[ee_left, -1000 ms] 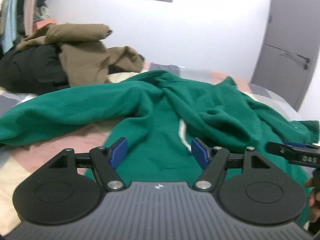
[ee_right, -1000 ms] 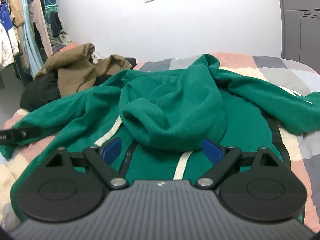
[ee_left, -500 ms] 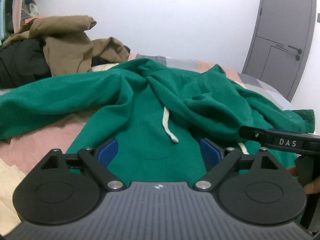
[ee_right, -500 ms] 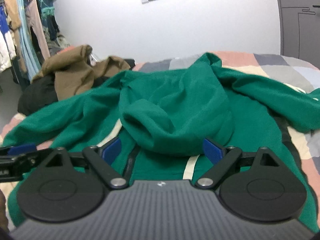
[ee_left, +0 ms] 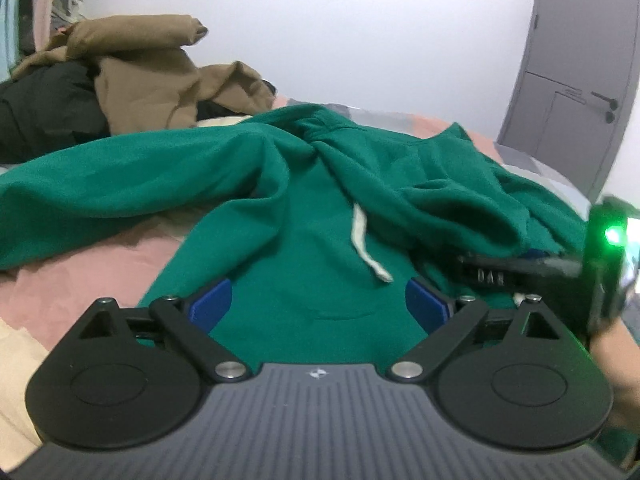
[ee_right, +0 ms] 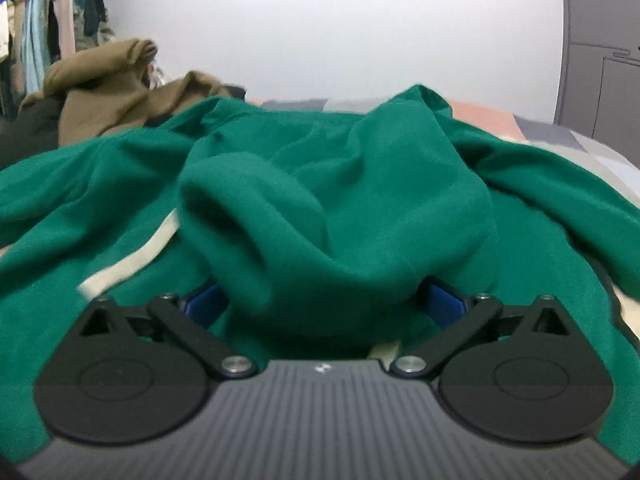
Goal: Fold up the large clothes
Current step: 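Grasp the hood with the right tool and pull it up straight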
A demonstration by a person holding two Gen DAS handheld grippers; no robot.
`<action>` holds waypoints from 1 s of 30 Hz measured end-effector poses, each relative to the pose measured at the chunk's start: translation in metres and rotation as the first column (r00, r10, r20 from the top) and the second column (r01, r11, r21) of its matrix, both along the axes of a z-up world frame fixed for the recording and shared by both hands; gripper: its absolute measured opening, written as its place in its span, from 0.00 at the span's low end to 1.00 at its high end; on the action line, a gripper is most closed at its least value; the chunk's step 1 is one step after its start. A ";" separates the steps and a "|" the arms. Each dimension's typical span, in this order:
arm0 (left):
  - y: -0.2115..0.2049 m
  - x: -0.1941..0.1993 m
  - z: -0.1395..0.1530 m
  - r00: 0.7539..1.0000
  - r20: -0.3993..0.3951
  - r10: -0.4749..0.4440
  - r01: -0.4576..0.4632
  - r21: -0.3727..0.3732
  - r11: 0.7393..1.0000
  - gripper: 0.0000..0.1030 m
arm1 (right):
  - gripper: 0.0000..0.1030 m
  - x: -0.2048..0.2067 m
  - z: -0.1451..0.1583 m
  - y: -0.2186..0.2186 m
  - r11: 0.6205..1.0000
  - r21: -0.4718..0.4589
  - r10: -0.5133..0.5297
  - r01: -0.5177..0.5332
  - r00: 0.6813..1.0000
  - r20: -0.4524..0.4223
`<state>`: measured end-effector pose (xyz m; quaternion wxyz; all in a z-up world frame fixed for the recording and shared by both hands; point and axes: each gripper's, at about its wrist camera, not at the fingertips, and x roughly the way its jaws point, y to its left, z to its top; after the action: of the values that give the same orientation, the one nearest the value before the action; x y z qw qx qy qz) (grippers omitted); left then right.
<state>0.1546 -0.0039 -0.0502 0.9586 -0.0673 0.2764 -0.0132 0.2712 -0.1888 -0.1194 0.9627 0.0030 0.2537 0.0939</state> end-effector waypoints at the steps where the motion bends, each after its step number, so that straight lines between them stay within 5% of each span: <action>1: 0.002 0.001 -0.002 1.000 -0.002 0.005 -0.005 0.003 1.000 0.93 | 1.00 0.009 -0.002 0.003 1.000 0.002 0.007 -0.006 1.000 -0.018; 3: 0.011 0.003 -0.005 1.000 -0.009 0.026 -0.026 -0.019 0.999 0.93 | 0.89 0.026 -0.001 0.012 0.999 -0.038 0.016 -0.018 0.999 -0.041; 8: 0.040 0.015 -0.010 0.998 -0.009 0.054 -0.055 -0.083 0.995 0.93 | 0.38 0.072 0.030 0.027 0.995 -0.095 0.033 -0.035 0.999 -0.023; 10: 0.051 0.025 -0.013 1.000 -0.014 0.013 -0.015 -0.142 0.990 0.93 | 0.32 0.102 0.053 0.031 0.994 -0.109 0.027 -0.027 1.000 0.001; 20: 0.069 0.074 -0.038 0.999 0.011 -0.042 0.043 -0.203 0.978 0.93 | 0.29 0.303 0.165 0.049 0.980 -0.182 -0.041 0.079 0.978 0.203; 25: 0.068 0.084 -0.046 0.999 0.047 -0.028 0.038 -0.231 0.972 0.93 | 0.29 0.385 0.152 0.063 0.976 -0.189 -0.066 0.108 0.974 0.219; 30: 0.061 0.090 -0.052 0.998 0.062 -0.033 0.044 -0.196 0.980 0.93 | 0.33 0.429 0.101 0.072 0.974 -0.194 -0.083 0.120 0.979 0.189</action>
<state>0.2441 0.0571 -0.1018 0.9545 -0.1564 0.2466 -0.0612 0.7003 -0.1171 -0.0187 0.9804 -0.0912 0.1738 0.0180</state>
